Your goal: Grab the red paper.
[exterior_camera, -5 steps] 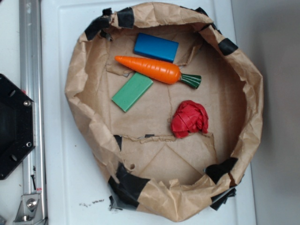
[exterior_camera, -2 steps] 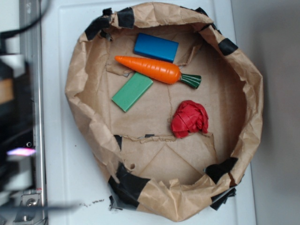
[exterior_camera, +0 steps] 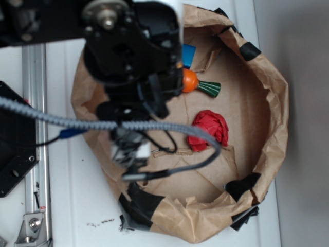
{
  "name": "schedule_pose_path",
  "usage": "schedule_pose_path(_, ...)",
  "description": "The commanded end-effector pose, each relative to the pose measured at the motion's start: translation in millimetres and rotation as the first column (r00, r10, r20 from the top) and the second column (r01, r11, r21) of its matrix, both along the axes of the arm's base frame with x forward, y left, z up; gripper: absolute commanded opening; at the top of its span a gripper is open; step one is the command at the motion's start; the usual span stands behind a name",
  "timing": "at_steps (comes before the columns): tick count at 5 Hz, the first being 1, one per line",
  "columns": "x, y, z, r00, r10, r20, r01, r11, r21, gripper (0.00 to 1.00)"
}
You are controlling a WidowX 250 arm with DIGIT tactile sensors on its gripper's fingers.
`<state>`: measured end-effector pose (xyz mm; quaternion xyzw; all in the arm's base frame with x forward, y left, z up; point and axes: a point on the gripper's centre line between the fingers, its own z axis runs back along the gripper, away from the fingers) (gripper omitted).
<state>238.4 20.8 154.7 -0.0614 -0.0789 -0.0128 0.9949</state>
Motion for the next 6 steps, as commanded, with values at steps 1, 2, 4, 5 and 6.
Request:
schedule_pose_path(1,61,-10,-20,0.956,-0.247,0.158,0.231,0.967,0.108,1.00)
schedule_pose_path(2,74,-15,-53,0.931,-0.320,0.174,0.294,0.943,0.157,1.00)
schedule_pose_path(4,85,-12,-101,0.973,-0.232,0.016,0.226,0.957,0.182,1.00)
schedule_pose_path(5,88,-4,-100,0.987,-0.157,0.023,0.150,0.970,0.190,0.00)
schedule_pose_path(6,86,1,-92,0.992,-0.124,0.040,0.113,0.973,0.203,0.00)
